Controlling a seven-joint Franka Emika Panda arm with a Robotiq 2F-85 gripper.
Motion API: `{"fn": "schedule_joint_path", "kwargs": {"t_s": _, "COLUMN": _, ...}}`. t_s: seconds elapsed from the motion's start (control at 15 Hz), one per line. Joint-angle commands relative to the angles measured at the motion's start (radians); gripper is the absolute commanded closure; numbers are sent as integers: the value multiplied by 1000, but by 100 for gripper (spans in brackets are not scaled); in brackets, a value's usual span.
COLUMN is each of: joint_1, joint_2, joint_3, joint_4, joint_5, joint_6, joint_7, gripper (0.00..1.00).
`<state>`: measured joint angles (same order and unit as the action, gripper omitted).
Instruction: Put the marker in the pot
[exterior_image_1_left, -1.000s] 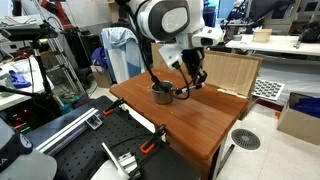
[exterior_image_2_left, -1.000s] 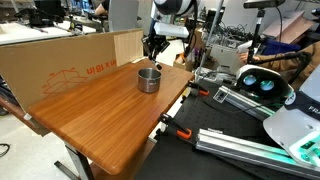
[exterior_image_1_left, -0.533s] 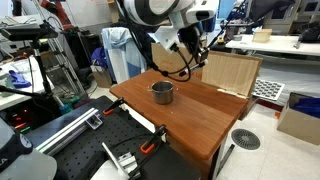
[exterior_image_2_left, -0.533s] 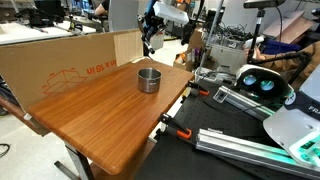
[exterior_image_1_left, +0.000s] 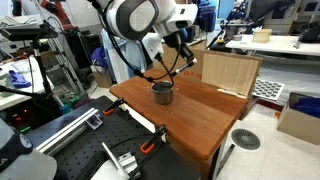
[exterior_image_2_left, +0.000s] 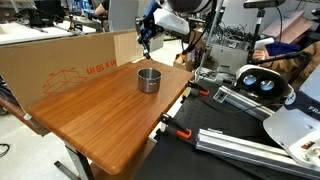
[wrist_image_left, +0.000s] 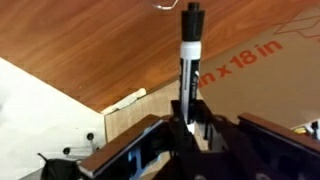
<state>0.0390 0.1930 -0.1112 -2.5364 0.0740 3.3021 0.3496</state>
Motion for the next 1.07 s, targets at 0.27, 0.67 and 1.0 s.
{"fn": "schedule_joint_path", "kwargs": {"t_s": 0.27, "joint_1": 73, "joint_2": -25, "joint_3": 3, "joint_4": -103, "joint_5": 13, "joint_6": 72, "joint_7": 15, "gripper": 95}}
{"fn": "schedule_joint_path", "kwargs": {"t_s": 0.67, "joint_1": 131, "joint_2": 5, "joint_3": -59, "joint_4": -145, "joint_5": 44, "joint_6": 135, "joint_7": -20, "gripper": 95}}
{"fn": "schedule_joint_path", "kwargs": {"t_s": 1.0, "joint_1": 206, "joint_2": 19, "joint_3": -136, "joint_4": -137, "joint_5": 117, "joint_6": 168, "joint_7": -87, "gripper": 95}}
